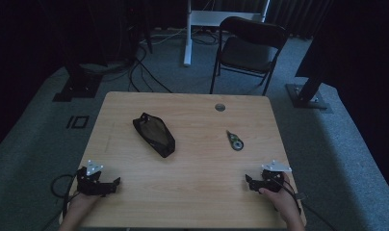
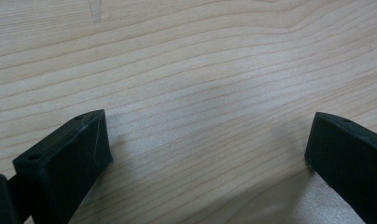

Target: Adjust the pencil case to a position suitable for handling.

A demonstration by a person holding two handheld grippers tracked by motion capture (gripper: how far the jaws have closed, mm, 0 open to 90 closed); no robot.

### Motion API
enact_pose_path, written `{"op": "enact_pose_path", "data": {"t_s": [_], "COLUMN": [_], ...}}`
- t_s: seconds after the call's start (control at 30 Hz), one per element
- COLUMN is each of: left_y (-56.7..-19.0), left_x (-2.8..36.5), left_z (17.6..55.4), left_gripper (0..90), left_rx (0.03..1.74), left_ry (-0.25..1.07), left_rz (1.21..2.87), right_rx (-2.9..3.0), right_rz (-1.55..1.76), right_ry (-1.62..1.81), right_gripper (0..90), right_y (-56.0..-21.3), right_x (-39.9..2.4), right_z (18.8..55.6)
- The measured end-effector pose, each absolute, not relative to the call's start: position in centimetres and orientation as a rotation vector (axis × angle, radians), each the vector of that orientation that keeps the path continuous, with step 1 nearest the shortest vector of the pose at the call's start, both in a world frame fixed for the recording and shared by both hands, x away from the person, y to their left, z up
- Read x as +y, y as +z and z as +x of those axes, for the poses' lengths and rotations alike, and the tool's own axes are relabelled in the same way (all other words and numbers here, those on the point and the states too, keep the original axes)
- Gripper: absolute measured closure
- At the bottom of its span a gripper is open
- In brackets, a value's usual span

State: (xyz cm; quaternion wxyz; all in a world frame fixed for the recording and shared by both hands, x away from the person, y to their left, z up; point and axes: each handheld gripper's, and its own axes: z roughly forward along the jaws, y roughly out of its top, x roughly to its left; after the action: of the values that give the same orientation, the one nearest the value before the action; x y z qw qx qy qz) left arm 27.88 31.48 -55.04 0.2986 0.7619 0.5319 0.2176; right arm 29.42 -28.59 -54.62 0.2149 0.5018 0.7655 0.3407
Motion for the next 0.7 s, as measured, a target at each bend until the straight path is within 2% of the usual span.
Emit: {"op": "enact_pose_path", "data": {"t_s": [0.7], "left_y": [-55.0], "left_x": [31.5], "left_z": [27.9], "left_gripper": [0.1], "left_rx": [1.413], "left_ry": [0.578], "left_rz": [2.024], "right_rx": [2.181], "right_rz": [1.307], "right_ry": [0.997], "right_gripper": [12.8], "right_y": [-54.0], "right_x": [-25.4], "right_z": [30.3]}}
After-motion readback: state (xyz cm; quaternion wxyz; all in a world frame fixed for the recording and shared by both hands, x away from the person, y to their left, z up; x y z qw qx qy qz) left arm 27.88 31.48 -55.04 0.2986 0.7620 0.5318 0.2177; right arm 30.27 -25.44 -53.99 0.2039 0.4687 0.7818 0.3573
